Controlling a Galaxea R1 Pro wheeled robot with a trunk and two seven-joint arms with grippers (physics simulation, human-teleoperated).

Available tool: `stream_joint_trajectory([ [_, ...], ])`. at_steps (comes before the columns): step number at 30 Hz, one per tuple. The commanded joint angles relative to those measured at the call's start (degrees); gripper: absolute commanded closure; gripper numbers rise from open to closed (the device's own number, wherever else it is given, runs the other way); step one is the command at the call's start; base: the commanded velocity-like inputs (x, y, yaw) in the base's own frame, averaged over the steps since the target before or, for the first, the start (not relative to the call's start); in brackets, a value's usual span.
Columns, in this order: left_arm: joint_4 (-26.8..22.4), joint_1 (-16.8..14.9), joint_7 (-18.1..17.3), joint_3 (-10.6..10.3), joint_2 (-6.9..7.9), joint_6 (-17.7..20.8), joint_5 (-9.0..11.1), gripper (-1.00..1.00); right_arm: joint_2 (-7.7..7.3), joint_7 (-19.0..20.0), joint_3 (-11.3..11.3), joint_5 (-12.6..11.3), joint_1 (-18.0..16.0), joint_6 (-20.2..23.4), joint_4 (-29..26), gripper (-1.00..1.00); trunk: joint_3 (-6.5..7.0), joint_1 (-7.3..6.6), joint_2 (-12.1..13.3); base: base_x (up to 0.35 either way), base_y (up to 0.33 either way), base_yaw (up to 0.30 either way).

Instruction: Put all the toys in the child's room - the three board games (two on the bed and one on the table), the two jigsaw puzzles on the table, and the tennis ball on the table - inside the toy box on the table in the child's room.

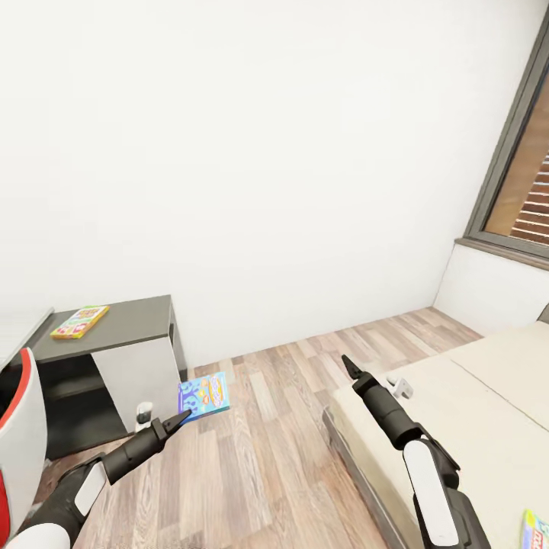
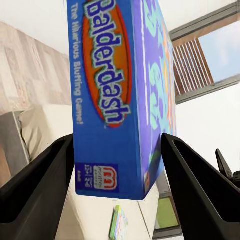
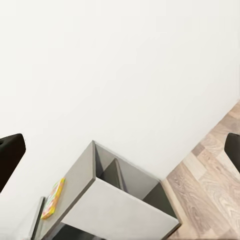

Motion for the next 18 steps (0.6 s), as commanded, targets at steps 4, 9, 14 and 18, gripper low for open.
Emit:
stream_joint_trajectory([
  [4,0.0,-0.1,-0.1,0.1,-0.01,0.6,0.2,1.00,0.06,0.2,-0.2,-0.3,0.0,0.5,-0.1,-1.00,-0.05,0.04,-0.1,0.003,0.000,0.280],
  [9,0.0,-0.1,-0.1,0.1,-0.01,0.6,0.2,1.00,0.05,0.2,-0.3,-0.3,0.0,0.4,-0.1,-1.00,-0.02,0.04,-0.1,0.000,0.000,0.161],
  [14,0.0,-0.1,0.0,0.1,-0.01,0.7,0.2,1.00,0.06,-0.2,-0.2,0.5,-0.1,0.4,-0.1,-1.00,-0.01,0.04,-0.1,0.000,0.000,0.022],
  [18,0.0,-0.1,0.0,0.1,-0.01,0.7,0.2,1.00,0.16,0.1,-0.4,2.6,-0.1,0.2,-0.1,-1.00,-0.01,0.04,-0.1,0.000,0.000,0.002],
])
